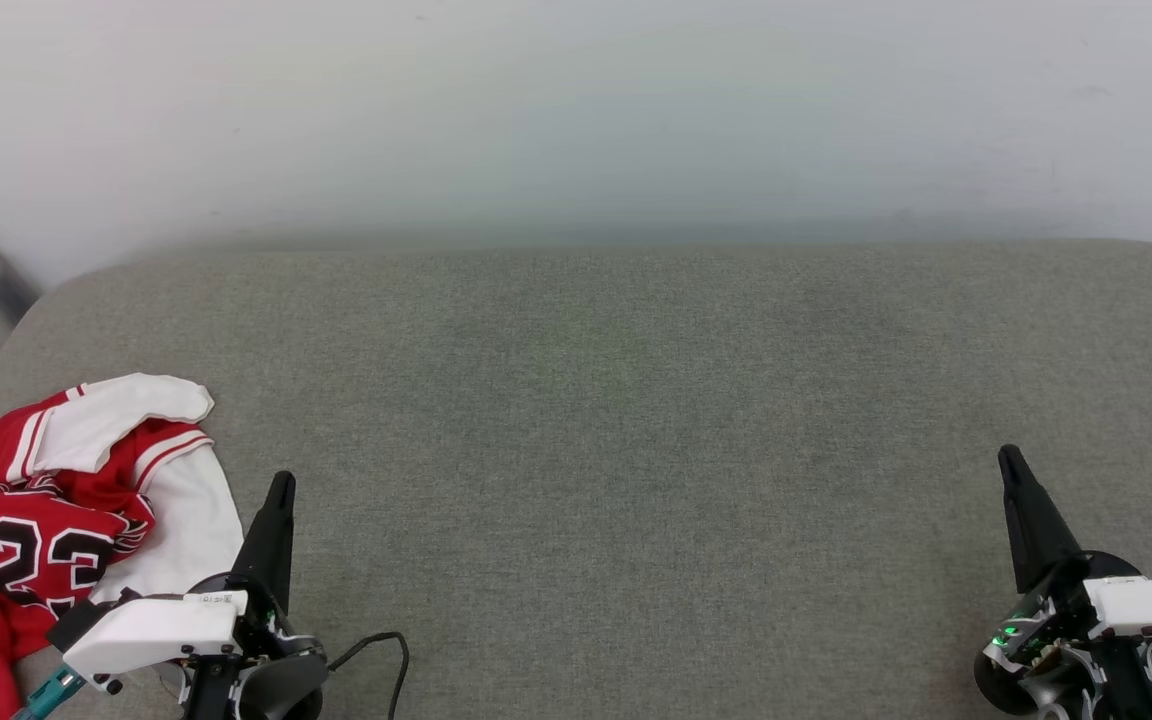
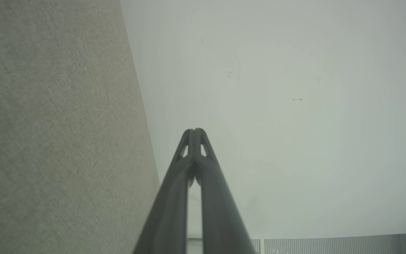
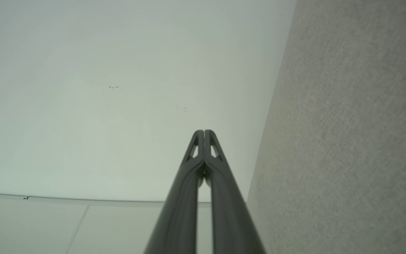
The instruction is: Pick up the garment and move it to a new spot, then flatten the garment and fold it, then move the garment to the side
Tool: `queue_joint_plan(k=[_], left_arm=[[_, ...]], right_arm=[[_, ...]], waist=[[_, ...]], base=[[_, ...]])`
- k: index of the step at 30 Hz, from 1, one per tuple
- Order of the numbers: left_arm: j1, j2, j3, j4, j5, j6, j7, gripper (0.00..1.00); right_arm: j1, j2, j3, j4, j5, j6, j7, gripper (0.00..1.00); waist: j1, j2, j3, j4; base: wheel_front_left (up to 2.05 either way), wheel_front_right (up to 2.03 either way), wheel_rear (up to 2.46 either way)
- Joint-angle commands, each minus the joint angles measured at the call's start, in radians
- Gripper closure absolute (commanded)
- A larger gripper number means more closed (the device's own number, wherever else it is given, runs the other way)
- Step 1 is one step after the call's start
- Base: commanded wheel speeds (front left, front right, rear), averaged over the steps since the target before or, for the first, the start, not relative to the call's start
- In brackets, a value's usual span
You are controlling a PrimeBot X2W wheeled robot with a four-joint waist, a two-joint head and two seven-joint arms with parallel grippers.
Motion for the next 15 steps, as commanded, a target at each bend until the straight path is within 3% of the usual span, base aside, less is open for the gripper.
queue_joint_plan(k=[1,15], left_arm=[[-0.008,-0.001,0.001,0.0,0.0,-0.003,0.002,1.0],[-0.008,-0.001,0.001,0.0,0.0,-0.003,0.001,1.0]], right_arm=[[-0.012,0.004,0.001,0.001,-0.005,0.0,-0.001,1.0],[-0.012,0.004,0.001,0.001,-0.005,0.0,-0.001,1.0]], waist=[[0.0,-0.0001,0.0,0.0],[0.0,-0.0001,0.0,0.0]], base=[[0.0,0.0,0.0],[0.0,0.0,0.0]])
